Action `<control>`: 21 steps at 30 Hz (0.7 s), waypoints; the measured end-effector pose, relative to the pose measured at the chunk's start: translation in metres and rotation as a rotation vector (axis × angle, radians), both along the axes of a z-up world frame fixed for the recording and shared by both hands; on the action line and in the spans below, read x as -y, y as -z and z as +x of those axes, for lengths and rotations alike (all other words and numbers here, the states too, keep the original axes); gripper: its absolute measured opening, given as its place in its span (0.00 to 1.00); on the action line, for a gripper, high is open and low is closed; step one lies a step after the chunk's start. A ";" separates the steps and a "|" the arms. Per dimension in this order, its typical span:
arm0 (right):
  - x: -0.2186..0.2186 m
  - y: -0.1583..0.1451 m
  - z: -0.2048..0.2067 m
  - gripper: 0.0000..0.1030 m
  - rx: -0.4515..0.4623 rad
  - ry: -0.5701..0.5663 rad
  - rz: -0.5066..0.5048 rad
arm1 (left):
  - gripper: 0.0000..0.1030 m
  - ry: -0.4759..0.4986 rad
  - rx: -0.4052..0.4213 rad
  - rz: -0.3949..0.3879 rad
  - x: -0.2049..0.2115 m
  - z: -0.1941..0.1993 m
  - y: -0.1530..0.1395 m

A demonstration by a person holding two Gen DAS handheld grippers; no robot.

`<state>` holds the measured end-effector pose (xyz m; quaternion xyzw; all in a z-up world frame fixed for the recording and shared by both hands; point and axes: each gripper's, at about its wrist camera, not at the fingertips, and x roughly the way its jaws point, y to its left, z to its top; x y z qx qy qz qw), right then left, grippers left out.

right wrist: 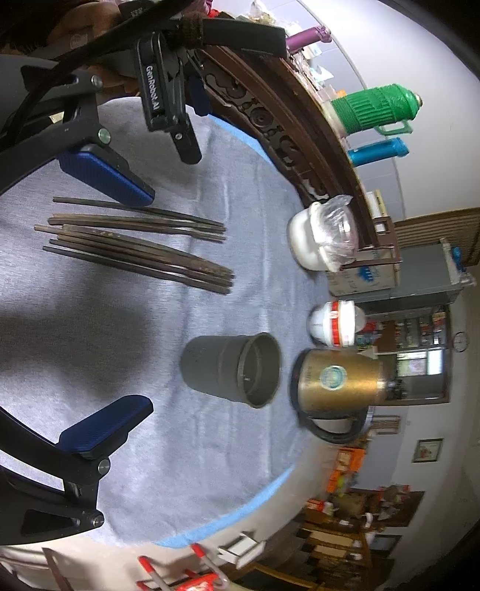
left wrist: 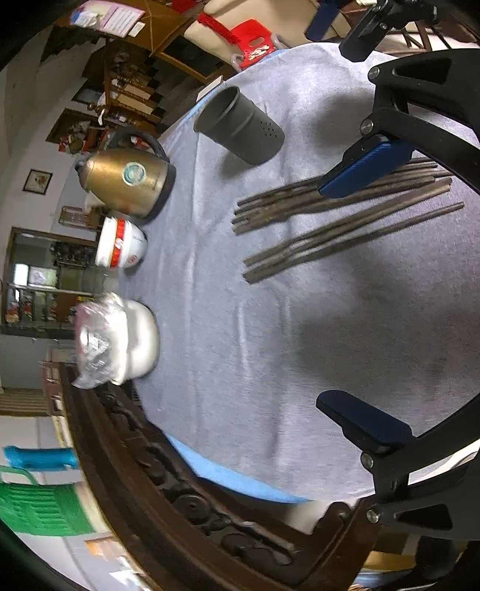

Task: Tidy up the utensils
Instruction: 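Lower the right tool and grasp one dark chopstick while the left tool grasps another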

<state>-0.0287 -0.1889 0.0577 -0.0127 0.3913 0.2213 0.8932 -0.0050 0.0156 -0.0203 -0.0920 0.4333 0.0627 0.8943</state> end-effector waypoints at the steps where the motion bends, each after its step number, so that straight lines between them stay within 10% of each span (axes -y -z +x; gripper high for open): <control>1: 0.001 0.006 0.004 1.00 -0.031 0.003 0.003 | 1.00 -0.006 -0.014 -0.007 -0.002 0.001 0.003; 7: 0.001 0.041 0.041 0.99 -0.236 0.007 0.047 | 1.00 -0.046 -0.108 -0.092 -0.015 0.006 0.028; 17: -0.035 0.092 0.098 0.40 -0.487 0.047 0.073 | 1.00 -0.053 -0.163 -0.133 -0.024 0.015 0.045; 21: -0.050 0.097 0.107 0.37 -0.511 0.042 0.035 | 1.00 -0.044 -0.180 -0.152 -0.025 0.021 0.051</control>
